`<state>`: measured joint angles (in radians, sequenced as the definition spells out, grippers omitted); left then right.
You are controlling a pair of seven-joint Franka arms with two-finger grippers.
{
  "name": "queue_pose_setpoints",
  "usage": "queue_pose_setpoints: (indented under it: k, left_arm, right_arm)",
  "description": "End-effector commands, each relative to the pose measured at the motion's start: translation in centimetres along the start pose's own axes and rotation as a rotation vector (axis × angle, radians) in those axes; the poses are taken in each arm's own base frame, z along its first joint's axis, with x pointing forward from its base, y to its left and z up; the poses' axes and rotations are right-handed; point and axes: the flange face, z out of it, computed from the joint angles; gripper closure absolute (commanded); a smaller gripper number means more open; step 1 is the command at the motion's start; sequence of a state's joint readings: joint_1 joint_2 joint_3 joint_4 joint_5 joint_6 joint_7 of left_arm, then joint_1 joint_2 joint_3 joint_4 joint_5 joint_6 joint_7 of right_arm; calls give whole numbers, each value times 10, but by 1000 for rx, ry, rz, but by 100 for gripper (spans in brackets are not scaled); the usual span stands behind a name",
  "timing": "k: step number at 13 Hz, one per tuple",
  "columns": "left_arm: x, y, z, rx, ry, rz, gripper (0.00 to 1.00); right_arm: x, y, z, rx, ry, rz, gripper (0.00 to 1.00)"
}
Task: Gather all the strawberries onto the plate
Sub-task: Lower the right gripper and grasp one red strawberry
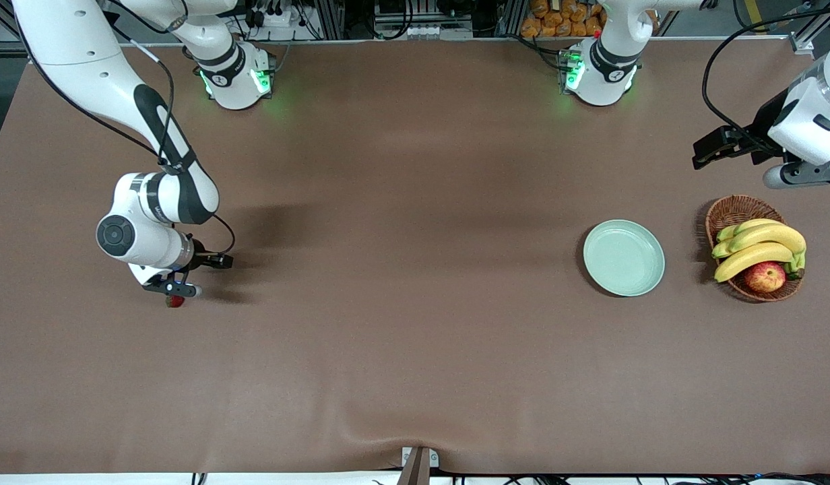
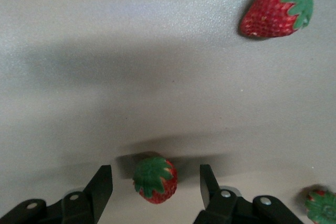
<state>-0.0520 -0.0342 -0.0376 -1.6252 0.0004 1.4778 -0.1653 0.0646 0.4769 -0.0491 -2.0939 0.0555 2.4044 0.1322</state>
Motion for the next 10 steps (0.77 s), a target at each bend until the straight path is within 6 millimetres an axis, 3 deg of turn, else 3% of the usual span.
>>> queue_pose_setpoints:
  k: [1,3,4,7,10]
  left_arm:
    - [-7,1,0,-8,6,-7,0]
    - [-8,0,1,-8,5,-8,0]
    - [-8,0,2,-7,3,-8,0]
    - [-10,0,2,-7,2,-8,0]
    - [-10,0,4,-6,-1,-8,0]
  right_arm:
    - [-2,-1,1,10,7,13,51]
    - [-2,0,1,10,5,4,88]
    - [-3,0,2,10,2,4,100]
    - [-2,-1,-6,12,8,-1,100]
    - [-2,-9,-51,26,63,-14,100]
